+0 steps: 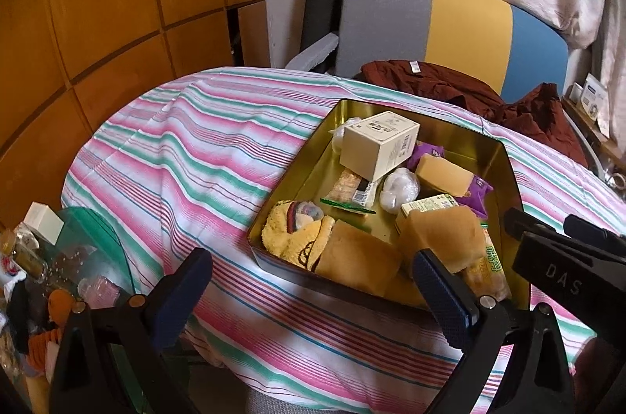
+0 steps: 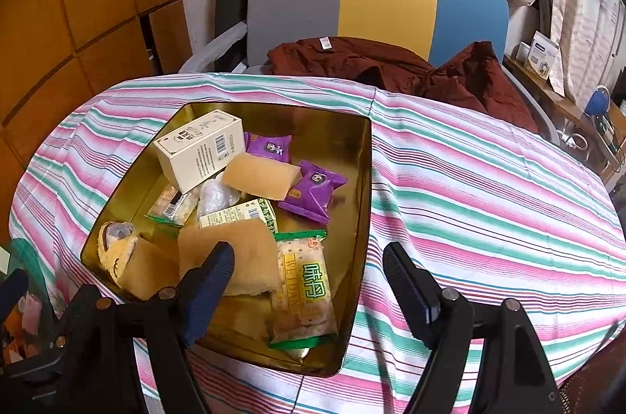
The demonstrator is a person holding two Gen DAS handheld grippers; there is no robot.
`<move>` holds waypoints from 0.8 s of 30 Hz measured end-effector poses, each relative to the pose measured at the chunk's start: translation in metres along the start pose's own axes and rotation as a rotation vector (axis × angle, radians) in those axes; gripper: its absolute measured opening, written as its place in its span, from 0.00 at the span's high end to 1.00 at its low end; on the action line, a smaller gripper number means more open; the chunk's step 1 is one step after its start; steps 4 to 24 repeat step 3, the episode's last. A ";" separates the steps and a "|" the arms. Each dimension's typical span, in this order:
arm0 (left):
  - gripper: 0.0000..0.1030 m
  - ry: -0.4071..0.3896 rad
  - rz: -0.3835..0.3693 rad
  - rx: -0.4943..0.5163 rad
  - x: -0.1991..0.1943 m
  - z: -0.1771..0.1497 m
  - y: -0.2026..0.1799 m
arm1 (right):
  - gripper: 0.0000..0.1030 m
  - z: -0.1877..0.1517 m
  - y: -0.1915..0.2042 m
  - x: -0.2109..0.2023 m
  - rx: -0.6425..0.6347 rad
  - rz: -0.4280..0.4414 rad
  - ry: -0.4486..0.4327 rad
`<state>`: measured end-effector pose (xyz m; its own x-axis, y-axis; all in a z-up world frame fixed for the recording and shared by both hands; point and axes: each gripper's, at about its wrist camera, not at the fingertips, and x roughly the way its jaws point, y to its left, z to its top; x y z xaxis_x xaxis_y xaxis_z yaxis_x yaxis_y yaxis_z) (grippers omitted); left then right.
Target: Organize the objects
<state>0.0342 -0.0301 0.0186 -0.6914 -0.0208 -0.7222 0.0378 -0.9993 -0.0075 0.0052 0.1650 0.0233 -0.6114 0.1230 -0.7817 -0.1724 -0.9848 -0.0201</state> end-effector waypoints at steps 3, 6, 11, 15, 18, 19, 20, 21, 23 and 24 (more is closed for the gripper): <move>0.03 -0.011 0.016 0.012 0.000 -0.001 -0.001 | 0.23 0.000 0.000 0.000 0.003 -0.001 -0.002; 0.03 -0.011 0.016 0.012 0.000 -0.001 -0.001 | 0.23 0.000 0.000 0.000 0.003 -0.001 -0.002; 0.03 -0.011 0.016 0.012 0.000 -0.001 -0.001 | 0.23 0.000 0.000 0.000 0.003 -0.001 -0.002; 0.03 -0.011 0.016 0.012 0.000 -0.001 -0.001 | 0.23 0.000 0.000 0.000 0.003 -0.001 -0.002; 0.03 -0.011 0.016 0.012 0.000 -0.001 -0.001 | 0.23 0.000 0.000 0.000 0.003 -0.001 -0.002; 0.03 -0.011 0.016 0.012 0.000 -0.001 -0.001 | 0.23 0.000 0.000 0.000 0.003 -0.001 -0.002; 0.03 -0.011 0.016 0.012 0.000 -0.001 -0.001 | 0.23 0.000 0.000 0.000 0.003 -0.001 -0.002; 0.03 -0.011 0.016 0.012 0.000 -0.001 -0.001 | 0.23 0.000 0.000 0.000 0.003 -0.001 -0.002; 0.03 -0.011 0.016 0.012 0.000 -0.001 -0.001 | 0.23 0.000 0.000 0.000 0.003 -0.001 -0.002; 0.03 -0.011 0.016 0.012 0.000 -0.001 -0.001 | 0.23 0.000 0.000 0.000 0.003 -0.001 -0.002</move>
